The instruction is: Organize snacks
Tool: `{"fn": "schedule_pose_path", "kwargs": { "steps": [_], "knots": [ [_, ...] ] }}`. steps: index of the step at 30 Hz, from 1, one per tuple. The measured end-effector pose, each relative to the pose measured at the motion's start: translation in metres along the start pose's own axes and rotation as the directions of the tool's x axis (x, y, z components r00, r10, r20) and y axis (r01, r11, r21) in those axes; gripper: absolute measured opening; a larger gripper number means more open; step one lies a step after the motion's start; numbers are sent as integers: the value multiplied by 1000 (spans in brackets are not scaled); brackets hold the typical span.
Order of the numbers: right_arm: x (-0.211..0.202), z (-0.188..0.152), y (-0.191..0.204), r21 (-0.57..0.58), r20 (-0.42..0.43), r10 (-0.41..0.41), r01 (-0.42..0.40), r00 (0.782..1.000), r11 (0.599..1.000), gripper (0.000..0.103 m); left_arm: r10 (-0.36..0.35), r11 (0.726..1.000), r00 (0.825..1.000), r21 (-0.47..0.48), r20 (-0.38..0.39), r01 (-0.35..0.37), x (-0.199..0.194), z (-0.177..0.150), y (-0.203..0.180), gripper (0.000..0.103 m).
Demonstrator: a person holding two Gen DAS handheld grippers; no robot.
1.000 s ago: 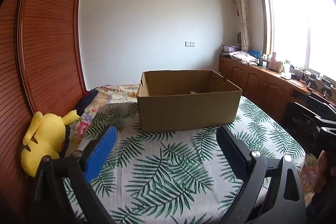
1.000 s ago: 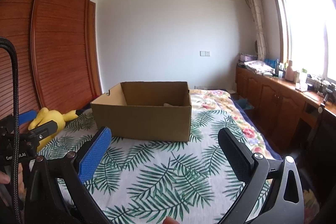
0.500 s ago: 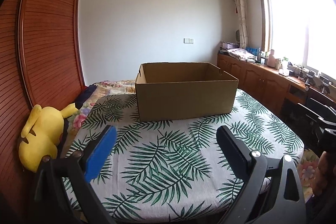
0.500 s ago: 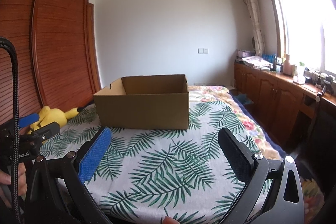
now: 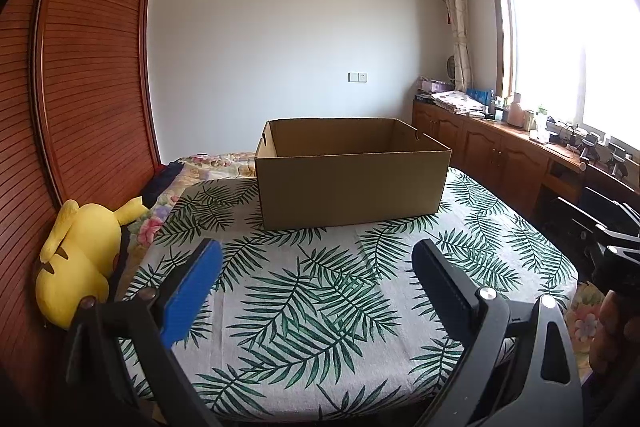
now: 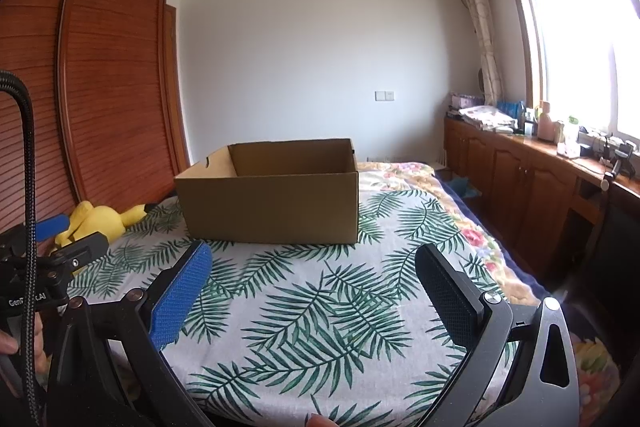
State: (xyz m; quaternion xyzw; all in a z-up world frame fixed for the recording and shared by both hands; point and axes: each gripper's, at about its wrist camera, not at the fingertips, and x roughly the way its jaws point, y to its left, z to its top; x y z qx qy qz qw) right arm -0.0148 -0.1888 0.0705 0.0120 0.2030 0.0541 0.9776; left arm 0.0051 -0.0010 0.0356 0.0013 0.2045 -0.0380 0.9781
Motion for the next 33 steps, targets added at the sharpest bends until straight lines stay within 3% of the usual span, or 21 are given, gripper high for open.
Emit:
{"fn": "schedule_pose_path", "kwargs": {
  "steps": [33],
  "knots": [
    [-3,-1,-2,5,7,-12,12,1000,1000,103,-6,1000,1000,-4,8,6,-7,1,-2,97]
  ]
}}
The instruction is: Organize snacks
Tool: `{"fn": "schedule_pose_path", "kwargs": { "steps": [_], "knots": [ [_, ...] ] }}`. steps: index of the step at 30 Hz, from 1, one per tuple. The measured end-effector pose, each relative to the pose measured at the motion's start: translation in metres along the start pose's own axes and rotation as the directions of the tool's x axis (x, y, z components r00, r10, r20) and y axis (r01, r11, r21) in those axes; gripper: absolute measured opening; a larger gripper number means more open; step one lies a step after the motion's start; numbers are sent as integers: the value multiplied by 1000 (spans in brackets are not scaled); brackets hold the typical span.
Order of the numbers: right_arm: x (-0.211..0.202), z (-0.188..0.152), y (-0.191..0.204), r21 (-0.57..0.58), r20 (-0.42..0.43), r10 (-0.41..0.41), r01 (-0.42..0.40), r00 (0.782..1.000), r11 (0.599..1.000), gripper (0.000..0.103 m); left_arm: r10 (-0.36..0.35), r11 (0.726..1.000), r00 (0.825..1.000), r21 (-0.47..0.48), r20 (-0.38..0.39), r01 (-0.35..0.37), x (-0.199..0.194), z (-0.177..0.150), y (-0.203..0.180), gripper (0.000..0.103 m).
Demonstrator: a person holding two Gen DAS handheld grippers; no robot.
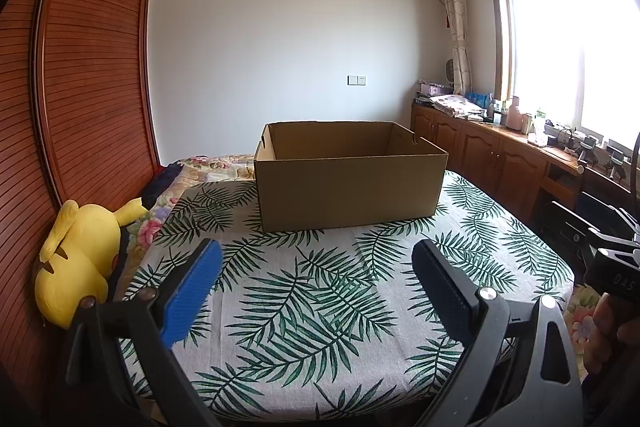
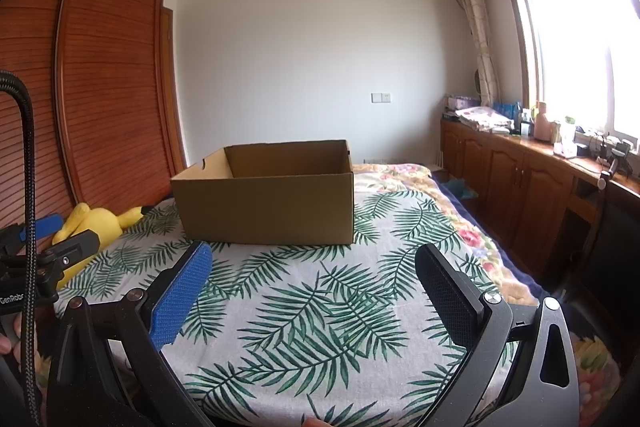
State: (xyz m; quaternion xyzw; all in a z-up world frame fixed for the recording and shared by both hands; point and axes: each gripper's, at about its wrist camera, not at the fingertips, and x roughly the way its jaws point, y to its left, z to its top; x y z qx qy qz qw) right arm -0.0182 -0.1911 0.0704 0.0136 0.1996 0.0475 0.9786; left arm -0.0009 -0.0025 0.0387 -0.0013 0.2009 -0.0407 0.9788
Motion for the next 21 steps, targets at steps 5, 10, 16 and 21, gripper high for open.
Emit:
{"fn": "schedule_pose_path", "kwargs": {
  "steps": [5,10,16,21],
  "knots": [
    [0,0,0,0,0,-1,1,1000,1000,103,2,1000,1000,-1,4,-2,-1,1,0,97],
    [0,0,0,-1,3,-4,4,1000,1000,103,1,1000,1000,1,4,-1,-1,1,0,97],
    [0,0,1,-2,6,-6,6,1000,1000,103,-1,1000,1000,1,6,1,-1,2,0,97],
    [1,1,0,-2,6,-7,7,1000,1000,103,-1,1000,1000,2,4,1,0,3,0,97]
  ]
}}
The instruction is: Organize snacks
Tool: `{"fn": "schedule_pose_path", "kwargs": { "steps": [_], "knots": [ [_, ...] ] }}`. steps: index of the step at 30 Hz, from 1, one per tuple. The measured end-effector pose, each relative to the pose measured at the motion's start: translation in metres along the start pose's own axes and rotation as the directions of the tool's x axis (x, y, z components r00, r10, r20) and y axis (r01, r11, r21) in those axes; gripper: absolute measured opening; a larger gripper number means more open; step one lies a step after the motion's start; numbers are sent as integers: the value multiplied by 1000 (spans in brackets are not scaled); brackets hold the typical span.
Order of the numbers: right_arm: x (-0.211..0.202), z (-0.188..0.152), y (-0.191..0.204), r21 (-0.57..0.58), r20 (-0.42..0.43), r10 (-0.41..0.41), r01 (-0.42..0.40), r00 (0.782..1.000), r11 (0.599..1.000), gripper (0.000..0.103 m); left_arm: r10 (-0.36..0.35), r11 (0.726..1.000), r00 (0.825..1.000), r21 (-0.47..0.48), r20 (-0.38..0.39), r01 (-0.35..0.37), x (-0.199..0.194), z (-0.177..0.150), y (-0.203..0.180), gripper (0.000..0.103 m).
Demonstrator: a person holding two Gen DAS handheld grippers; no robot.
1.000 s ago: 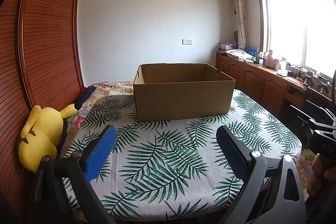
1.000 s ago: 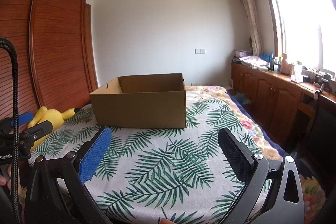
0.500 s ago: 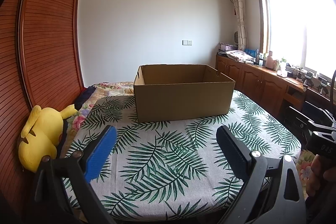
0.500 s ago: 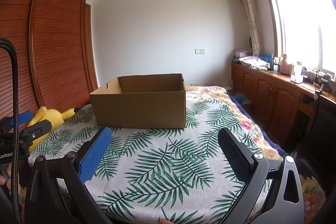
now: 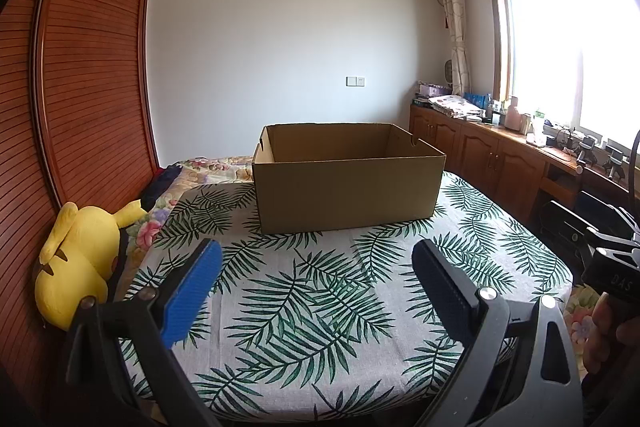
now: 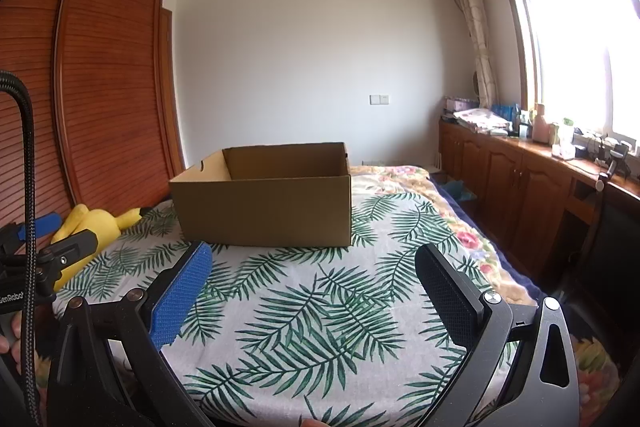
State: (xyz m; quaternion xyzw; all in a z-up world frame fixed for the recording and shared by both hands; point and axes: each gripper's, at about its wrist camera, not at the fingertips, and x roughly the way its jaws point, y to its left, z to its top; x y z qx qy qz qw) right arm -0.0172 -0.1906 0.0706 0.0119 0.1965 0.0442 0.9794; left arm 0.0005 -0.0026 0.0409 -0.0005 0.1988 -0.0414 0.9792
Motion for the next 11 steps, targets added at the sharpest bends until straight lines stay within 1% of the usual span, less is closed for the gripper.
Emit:
{"fn": "schedule_pose_path", "kwargs": {
  "steps": [11],
  "knots": [
    [-1,1,-1,-1,4,-3,3,1000,1000,103,0,1000,1000,-1,4,0,0,1,-1,97]
  ]
}}
